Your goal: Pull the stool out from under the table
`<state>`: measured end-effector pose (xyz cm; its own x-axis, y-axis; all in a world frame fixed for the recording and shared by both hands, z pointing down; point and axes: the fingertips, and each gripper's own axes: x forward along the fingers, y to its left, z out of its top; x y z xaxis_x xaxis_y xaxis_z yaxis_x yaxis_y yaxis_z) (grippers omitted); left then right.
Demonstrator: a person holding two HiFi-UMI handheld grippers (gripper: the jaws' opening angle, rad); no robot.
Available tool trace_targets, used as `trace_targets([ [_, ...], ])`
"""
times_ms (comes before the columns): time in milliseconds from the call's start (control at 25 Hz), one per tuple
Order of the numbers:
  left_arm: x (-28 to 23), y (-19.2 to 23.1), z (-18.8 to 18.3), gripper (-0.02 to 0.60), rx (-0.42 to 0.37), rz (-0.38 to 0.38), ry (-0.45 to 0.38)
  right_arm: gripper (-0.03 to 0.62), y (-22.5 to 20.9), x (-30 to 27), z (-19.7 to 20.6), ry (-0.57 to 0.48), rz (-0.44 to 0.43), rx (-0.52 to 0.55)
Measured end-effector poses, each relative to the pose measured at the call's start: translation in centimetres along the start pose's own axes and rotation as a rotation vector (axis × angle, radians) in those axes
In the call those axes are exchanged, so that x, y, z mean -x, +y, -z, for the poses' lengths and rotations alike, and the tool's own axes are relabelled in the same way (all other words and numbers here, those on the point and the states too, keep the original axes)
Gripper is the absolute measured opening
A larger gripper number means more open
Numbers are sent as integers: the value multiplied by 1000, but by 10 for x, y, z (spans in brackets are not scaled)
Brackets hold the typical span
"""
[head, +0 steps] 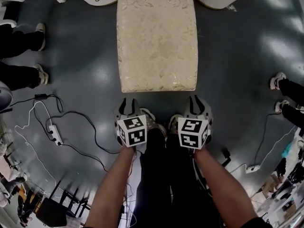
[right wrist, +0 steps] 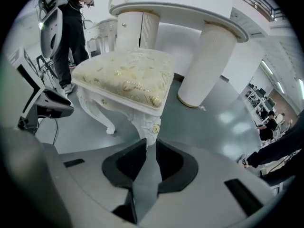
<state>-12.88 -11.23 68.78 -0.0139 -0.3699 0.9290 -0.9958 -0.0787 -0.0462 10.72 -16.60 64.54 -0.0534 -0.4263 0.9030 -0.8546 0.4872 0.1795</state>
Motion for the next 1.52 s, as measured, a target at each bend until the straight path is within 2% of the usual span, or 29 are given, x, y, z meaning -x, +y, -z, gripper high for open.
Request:
trace_targets([
  [320,43,-27,-13,9,20,41,-7,20,-9,40,-15,-28,-39,7],
  [800,113,-56,-73,6,88,120,-89,6,7,105,-56,-111,-216,-37],
  [1160,175,-56,-127,6,111,165,-152,6,6,163,-128,-233,-291,-50],
  [1360,218,-41,-175,6,109,168,-222,6,-4,205,-176,-308,-300,-61],
  [1520,257,-30,-216,6,78,173,-286,6,-11,242,-211,-364,-311,-37],
])
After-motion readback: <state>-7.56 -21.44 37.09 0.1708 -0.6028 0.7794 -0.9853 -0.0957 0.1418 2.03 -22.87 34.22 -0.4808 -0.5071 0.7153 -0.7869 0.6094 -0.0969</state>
